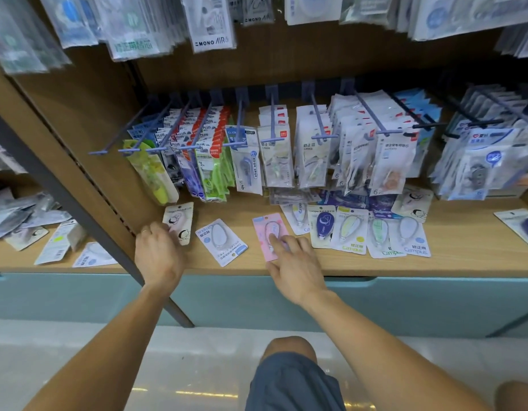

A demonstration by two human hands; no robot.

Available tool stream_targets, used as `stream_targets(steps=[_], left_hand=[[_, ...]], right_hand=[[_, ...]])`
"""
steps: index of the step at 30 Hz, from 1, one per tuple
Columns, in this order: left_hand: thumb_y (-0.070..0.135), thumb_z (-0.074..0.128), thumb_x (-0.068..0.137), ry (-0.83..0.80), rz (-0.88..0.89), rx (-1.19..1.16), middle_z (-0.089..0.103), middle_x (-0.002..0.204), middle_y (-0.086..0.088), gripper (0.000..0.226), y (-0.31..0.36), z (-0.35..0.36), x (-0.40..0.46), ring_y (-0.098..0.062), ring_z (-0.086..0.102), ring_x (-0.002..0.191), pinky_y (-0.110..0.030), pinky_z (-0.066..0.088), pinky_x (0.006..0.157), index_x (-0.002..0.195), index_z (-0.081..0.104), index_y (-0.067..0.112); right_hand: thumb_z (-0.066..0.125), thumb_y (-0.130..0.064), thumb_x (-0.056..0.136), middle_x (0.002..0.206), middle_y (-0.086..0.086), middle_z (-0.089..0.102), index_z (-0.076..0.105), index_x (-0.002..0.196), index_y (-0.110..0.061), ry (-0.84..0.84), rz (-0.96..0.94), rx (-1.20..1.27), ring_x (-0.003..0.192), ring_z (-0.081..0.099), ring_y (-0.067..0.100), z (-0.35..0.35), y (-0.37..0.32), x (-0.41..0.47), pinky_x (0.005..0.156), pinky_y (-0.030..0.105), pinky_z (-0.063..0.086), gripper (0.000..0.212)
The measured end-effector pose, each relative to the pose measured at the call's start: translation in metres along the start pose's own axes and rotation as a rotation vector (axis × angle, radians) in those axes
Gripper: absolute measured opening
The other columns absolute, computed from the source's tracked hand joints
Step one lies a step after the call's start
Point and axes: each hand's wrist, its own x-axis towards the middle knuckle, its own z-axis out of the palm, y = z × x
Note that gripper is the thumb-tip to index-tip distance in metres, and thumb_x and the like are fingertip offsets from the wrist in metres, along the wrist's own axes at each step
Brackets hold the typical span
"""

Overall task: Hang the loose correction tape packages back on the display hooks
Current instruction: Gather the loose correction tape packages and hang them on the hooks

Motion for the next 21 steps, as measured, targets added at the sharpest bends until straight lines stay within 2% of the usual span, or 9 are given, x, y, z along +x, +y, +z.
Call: stream_targets(steps=[3, 5, 7, 9, 12, 14, 16, 18, 21], left_hand=[[0.011, 0.065, 0.098, 0.067, 0.052, -0.092, 0.066, 0.104, -0.03, 0.02, 0.008, -0.012, -0.016, -0.05, 0.06, 0.097, -0.056, 0.048, 0.085, 0.107, 0.068, -0.006], [0.015, 0.066, 0.099, 0.063, 0.092, -0.155, 0.068, 0.102, -0.025, 0.02, 0.024, -0.018, -0.035, -0.047, 0.061, 0.097, -0.053, 0.048, 0.085, 0.107, 0.07, -0.002], [0.024, 0.064, 0.101, -0.014, 0.092, -0.223, 0.071, 0.102, -0.02, 0.024, 0.048, -0.019, -0.059, -0.044, 0.062, 0.1, -0.051, 0.046, 0.085, 0.109, 0.071, 0.002], [0.031, 0.062, 0.102, -0.091, 0.11, -0.274, 0.073, 0.102, -0.014, 0.027, 0.073, -0.015, -0.087, -0.039, 0.065, 0.099, -0.048, 0.048, 0.083, 0.111, 0.07, 0.008], [0.035, 0.062, 0.102, -0.164, 0.207, -0.368, 0.073, 0.104, -0.004, 0.025, 0.12, -0.005, -0.129, -0.03, 0.069, 0.092, -0.045, 0.053, 0.08, 0.11, 0.071, 0.013], [0.04, 0.062, 0.102, -0.228, 0.254, -0.424, 0.073, 0.103, 0.002, 0.026, 0.153, 0.002, -0.154, -0.024, 0.068, 0.09, -0.041, 0.052, 0.079, 0.109, 0.072, 0.016], [0.044, 0.064, 0.101, -0.302, 0.307, -0.489, 0.071, 0.101, 0.007, 0.027, 0.182, 0.01, -0.174, -0.018, 0.065, 0.092, -0.032, 0.048, 0.079, 0.107, 0.071, 0.019], [0.043, 0.072, 0.096, -0.377, 0.316, -0.579, 0.068, 0.099, 0.01, 0.025, 0.206, 0.016, -0.187, -0.013, 0.064, 0.092, -0.027, 0.048, 0.08, 0.107, 0.07, 0.021], [0.043, 0.084, 0.085, -0.492, 0.133, -0.776, 0.067, 0.098, 0.012, 0.04, 0.234, 0.026, -0.195, -0.004, 0.065, 0.09, -0.022, 0.054, 0.084, 0.116, 0.066, 0.024]], right_hand=[[0.047, -0.04, 0.105, 0.158, 0.006, 0.039, 0.025, 0.162, -0.018, -0.01, -0.02, 0.036, 0.142, 0.031, 0.029, -0.004, 0.0, -0.001, 0.122, 0.038, 0.022, 0.065], [0.052, -0.033, 0.104, 0.155, 0.009, 0.044, 0.037, 0.156, -0.013, 0.065, -0.014, 0.165, 0.144, 0.034, 0.031, -0.007, -0.001, -0.008, 0.122, 0.038, 0.024, 0.058], [0.057, -0.027, 0.101, 0.138, 0.007, 0.058, 0.056, 0.138, -0.011, 0.218, 0.024, 0.326, 0.131, 0.049, 0.028, -0.012, 0.0, -0.019, 0.111, 0.033, 0.037, 0.041], [0.061, -0.026, 0.1, 0.122, -0.001, 0.067, 0.062, 0.129, -0.015, 0.323, 0.116, 0.537, 0.113, 0.06, 0.017, -0.02, 0.004, -0.034, 0.095, 0.024, 0.043, 0.031], [0.068, -0.031, 0.097, 0.102, -0.012, 0.074, 0.063, 0.127, -0.022, 0.285, 0.331, 0.963, 0.09, 0.067, -0.005, -0.035, 0.02, -0.051, 0.082, 0.009, 0.047, 0.031], [0.072, -0.028, 0.096, 0.096, -0.008, 0.078, 0.063, 0.121, -0.021, 0.276, 0.47, 1.232, 0.087, 0.07, -0.003, -0.042, 0.037, -0.06, 0.086, 0.022, 0.055, 0.029], [0.073, -0.015, 0.095, 0.098, -0.002, 0.079, 0.063, 0.117, -0.018, 0.311, 0.574, 1.36, 0.091, 0.074, 0.008, -0.049, 0.061, -0.069, 0.087, 0.032, 0.056, 0.025], [0.073, -0.006, 0.093, 0.098, 0.0, 0.079, 0.064, 0.116, -0.017, 0.368, 0.653, 1.432, 0.091, 0.073, 0.012, -0.059, 0.087, -0.079, 0.082, 0.027, 0.055, 0.027], [0.075, -0.007, 0.091, 0.097, -0.002, 0.077, 0.065, 0.117, -0.019, 0.413, 0.699, 1.471, 0.091, 0.072, 0.012, -0.073, 0.121, -0.094, 0.084, 0.025, 0.054, 0.03]])
